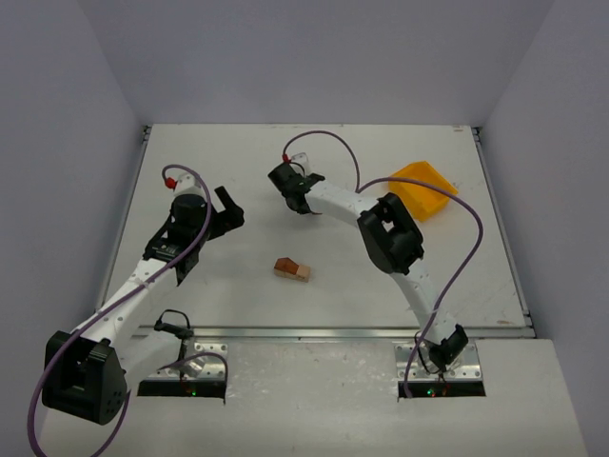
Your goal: Build the wood block tower
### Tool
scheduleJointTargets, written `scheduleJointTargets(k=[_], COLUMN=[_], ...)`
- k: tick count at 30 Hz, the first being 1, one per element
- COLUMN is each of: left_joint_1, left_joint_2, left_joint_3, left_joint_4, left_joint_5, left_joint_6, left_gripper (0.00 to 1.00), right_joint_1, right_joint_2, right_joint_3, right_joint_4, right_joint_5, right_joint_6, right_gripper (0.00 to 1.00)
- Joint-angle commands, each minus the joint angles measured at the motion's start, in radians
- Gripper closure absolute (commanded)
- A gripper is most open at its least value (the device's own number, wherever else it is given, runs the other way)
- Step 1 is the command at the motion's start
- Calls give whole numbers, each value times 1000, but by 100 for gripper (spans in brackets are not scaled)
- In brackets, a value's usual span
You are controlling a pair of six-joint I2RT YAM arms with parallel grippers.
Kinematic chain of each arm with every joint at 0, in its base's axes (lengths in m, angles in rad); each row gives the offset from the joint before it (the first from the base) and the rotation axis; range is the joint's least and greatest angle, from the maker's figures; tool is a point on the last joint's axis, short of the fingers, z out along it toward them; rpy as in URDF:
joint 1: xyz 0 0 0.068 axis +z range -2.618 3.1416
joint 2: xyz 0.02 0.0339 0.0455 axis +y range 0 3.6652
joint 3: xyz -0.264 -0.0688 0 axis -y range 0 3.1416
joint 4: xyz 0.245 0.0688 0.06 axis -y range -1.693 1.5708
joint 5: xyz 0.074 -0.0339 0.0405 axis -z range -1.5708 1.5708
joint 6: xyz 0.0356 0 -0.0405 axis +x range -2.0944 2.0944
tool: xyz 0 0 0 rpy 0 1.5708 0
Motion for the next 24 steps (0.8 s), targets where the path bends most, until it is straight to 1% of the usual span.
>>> scheduleJointTargets(k=[1,4,6,7,9,11,13,14,15,18,22,24], left_joint_1=[-1,-1,-1,-1,-1,-1,-1,-1,-1,-1,-1,-1], left_joint_2=[-10,-10,-11,-11,-14,-20,-27,-30,-33,-39,-47,-50], left_joint_3=[13,12,13,13,11,11,8,7,6,4,2,1], left_joint_4=[48,51,52,52,53,53,55,55,55,55,55,55], left_joint_5=[7,12,14,15,18,22,26,27,26,29,32,32], left_joint_6=[-2,-2,-2,-2,-2,-2,-2,-2,-2,-1,-1,-1], left_gripper=[0,0,0,0,0,0,0,0,0,0,0,0], right_joint_1=[6,-3,-22,-29,-58,-87,-112,-123,-138,-157,-173,-180], right_joint_2=[-135,-258,-351,-374,-455,-487,-512,-519,-522,-504,-477,-474], right_joint_3=[-77,-232,-354,-384,-511,-571,-663,-689,-721,-753,-776,-793], right_joint_4=[46,131,236,258,331,398,468,514,579,695,777,789], right_joint_5=[-24,-137,-277,-311,-475,-575,-727,-747,-839,-1019,-1099,-1102], right_joint_6=[10,16,31,40,71,113,155,179,217,304,377,394], right_gripper=[100,100,100,100,100,100,100,100,100,100,100,100])
